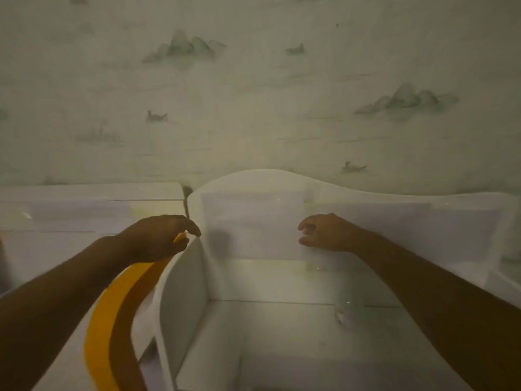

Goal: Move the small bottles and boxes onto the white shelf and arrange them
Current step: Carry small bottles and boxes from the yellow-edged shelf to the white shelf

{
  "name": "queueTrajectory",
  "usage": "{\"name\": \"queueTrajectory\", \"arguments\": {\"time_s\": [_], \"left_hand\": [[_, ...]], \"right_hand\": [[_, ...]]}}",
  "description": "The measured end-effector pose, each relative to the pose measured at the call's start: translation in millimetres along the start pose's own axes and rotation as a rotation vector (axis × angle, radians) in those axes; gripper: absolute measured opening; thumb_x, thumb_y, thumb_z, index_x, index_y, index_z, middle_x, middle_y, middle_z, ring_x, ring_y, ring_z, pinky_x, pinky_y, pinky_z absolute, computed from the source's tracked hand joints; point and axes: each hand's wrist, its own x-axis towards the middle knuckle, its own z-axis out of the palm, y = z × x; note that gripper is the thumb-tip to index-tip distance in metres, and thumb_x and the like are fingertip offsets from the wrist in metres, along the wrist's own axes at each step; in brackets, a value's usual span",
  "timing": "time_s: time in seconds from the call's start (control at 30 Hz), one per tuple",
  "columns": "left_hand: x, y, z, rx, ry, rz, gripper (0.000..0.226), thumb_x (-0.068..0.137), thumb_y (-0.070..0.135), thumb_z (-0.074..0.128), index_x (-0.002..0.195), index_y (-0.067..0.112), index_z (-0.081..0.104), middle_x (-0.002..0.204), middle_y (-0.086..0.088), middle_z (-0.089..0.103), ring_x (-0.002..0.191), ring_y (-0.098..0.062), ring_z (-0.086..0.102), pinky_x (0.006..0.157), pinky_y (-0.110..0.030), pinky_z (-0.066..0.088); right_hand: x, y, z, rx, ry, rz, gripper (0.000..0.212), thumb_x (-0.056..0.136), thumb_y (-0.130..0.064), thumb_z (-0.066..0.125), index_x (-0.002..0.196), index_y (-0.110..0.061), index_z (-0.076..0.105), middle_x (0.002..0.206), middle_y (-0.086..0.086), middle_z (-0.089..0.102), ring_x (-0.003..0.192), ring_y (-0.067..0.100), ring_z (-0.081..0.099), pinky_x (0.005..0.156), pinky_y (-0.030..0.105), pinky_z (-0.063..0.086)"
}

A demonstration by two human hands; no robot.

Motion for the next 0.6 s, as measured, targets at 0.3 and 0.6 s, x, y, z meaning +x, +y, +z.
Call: {"name": "queueTrajectory", "arguments": {"time_s": [0.3,0.6], "left_hand": [[-139,-160,0,-0.074,-0.048,-0.14,0.033,0.095,0.032,0.054,0.127,0.038,0.052,0.132,0.013,0.055,0.112,-0.003,0.052,0.085,-0.018,0.042],[-252,-242,50,-0.12,-0.146,-0.323,0.035,0.095,0.036,0.053,0.13,0.039,0.05,0.135,0.014,0.053,0.109,-0.003,0.052,0.089,-0.016,0.041]], "right_hand": [[40,-218,61,0.055,0.007,-0.183,0.046,0.087,-0.043,0.066,0.128,-0.026,0.057,0.125,-0.002,0.062,0.1,0.011,0.054,0.093,0.027,0.043],[64,-356,114,0.022,-0.094,-0.322,0.048,0.088,-0.044,0.063,0.132,-0.027,0.054,0.132,-0.001,0.058,0.115,0.018,0.056,0.1,0.033,0.046]]}}
